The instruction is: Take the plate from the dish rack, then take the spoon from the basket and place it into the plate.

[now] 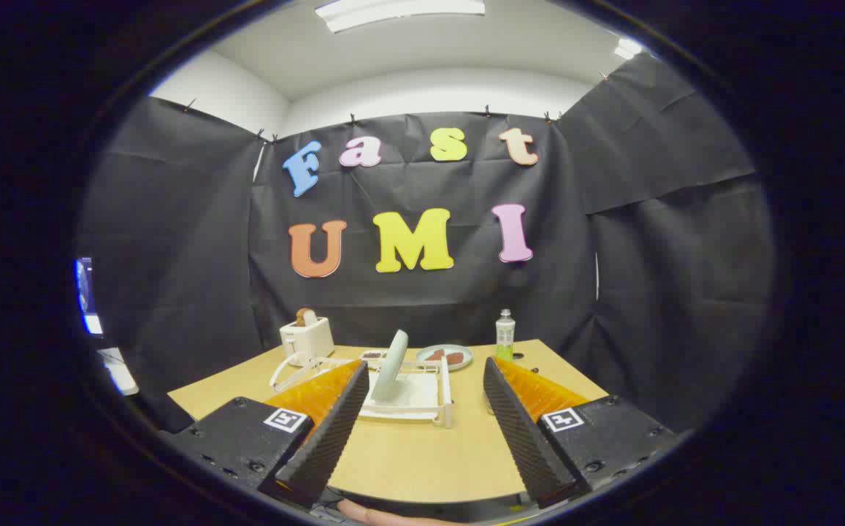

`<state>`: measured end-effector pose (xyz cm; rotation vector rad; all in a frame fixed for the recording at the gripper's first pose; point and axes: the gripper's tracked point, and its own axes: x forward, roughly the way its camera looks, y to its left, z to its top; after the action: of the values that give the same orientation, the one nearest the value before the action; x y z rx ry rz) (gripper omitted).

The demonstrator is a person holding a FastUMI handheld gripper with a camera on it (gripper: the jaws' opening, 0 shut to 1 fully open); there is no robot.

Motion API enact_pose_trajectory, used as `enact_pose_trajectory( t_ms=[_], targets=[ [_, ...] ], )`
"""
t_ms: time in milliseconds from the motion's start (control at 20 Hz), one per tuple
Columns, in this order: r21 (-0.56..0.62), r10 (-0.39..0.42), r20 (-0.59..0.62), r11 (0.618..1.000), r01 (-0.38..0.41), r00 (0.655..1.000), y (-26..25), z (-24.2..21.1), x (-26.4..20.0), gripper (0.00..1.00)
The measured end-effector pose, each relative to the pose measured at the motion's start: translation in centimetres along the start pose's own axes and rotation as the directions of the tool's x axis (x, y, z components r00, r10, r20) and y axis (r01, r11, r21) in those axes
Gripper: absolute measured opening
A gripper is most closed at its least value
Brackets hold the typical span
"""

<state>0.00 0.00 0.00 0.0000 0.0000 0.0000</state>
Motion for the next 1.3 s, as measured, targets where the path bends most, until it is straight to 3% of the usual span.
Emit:
enact_pose_trajectory(
  t_ms=[500,850,1300],
  targets=[
    [-0.070,0.011,0.047,0.997,-0.008,0.999,0.4,0.5,-0.9,1.00],
    [-0.068,0.081,-0.011,0.994,-0.082,0.997,2.1,-0.1,-0.2,1.00],
    [-0.103,0.000,0.015,0.995,0.001,1.000,3.8,6.6,6.0,1.00]
  ],
)
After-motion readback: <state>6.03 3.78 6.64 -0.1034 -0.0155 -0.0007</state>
